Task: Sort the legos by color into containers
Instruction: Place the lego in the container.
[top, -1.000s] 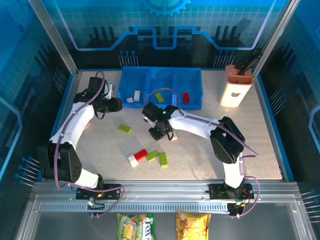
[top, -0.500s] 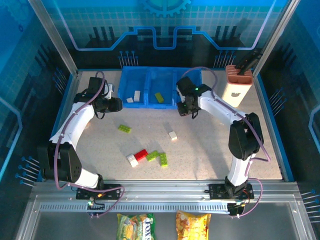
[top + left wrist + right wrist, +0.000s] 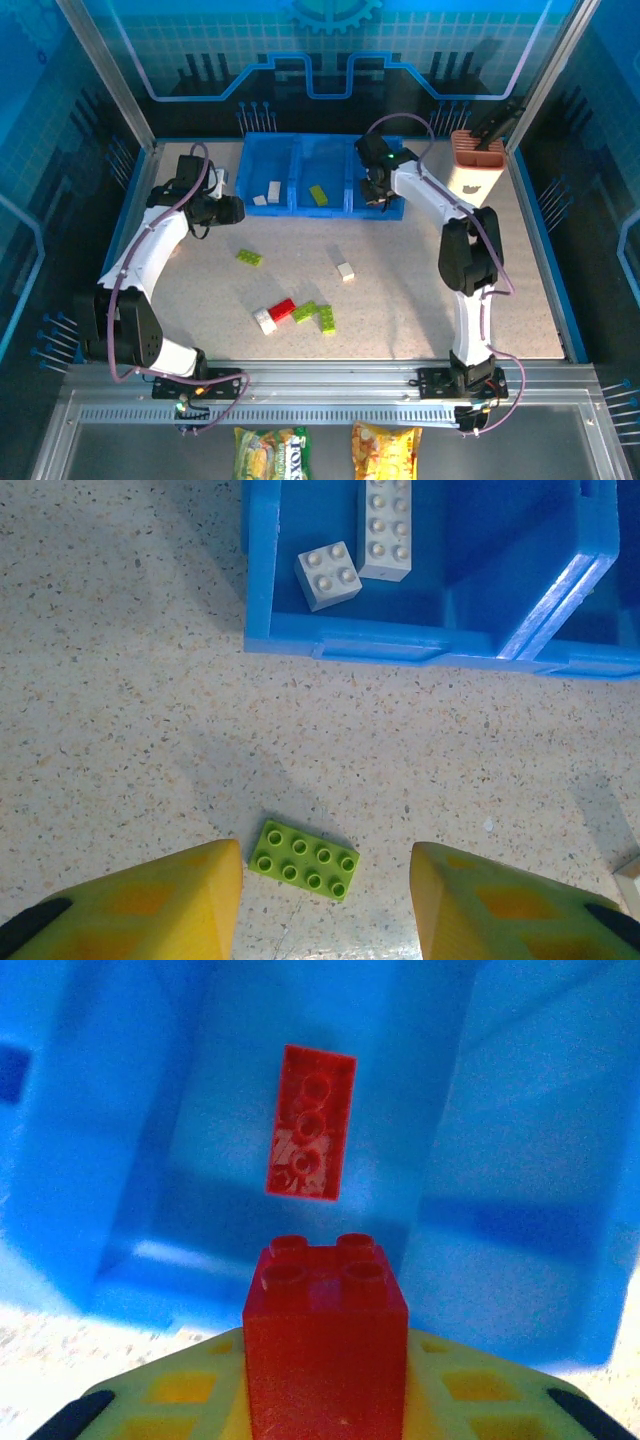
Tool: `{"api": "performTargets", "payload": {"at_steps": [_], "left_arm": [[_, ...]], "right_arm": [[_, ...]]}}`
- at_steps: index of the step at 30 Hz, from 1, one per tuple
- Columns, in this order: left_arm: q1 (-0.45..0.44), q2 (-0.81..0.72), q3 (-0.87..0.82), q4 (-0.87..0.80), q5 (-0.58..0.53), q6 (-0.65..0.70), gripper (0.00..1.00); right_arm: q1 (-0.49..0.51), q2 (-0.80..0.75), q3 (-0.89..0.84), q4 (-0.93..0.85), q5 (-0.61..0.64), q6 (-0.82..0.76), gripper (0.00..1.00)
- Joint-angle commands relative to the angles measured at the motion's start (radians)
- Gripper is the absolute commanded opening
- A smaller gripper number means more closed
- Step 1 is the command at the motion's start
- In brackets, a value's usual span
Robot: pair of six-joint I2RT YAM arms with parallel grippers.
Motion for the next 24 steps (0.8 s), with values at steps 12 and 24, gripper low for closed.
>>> {"api": "performTargets", "payload": {"at_steps": [12,24], "left_arm": [[0.013,-0.024,-0.016,0.004,-0.002,0.000,0.49],[0.012,-0.019,-0.016,0.003,-0.003,0.002,0.49]], "right_arm": [[-0.024,0.185,0.139,0.050,0.187,-0.067,0.35],[-0.044,0.228,0.159,0.060,0.160,-0.061,0.39]]}}
